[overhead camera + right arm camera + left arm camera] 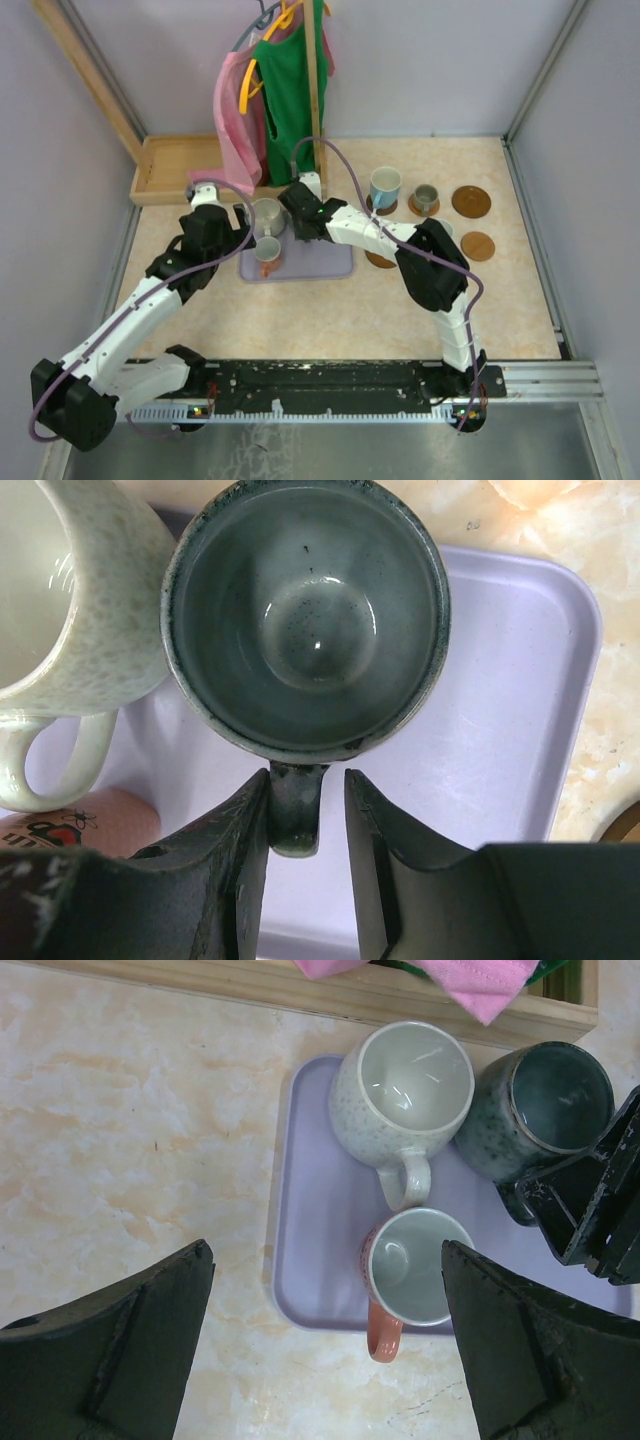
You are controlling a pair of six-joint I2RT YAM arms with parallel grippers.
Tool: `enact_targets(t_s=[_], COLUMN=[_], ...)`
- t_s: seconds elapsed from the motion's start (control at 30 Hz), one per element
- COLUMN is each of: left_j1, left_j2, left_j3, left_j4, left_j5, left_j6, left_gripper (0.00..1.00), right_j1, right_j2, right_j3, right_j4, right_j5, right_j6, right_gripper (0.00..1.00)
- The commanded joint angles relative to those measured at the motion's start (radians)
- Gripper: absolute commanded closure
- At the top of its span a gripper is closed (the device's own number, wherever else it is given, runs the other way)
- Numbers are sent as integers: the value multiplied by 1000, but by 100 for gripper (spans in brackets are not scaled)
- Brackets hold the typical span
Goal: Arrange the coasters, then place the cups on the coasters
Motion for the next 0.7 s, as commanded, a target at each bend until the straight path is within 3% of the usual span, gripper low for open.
enact_targets(t_s=[0.0, 0.47, 0.67], left_j1=[7, 11, 10], left_j2=[-21, -27, -27], left_j3=[-5, -10, -9], left_j4=[-2, -6, -6], left_j5=[5, 5, 6], left_j6=[9, 5, 2], left_gripper=[0, 0, 0], right_j1=[3, -12, -18], right_j2=[13, 43, 50], right_j3=[32, 61, 68], right_j4=[8, 9, 6], right_j5=[34, 1, -1], right_j6=[-25, -60, -68], right_gripper=[66, 71, 86])
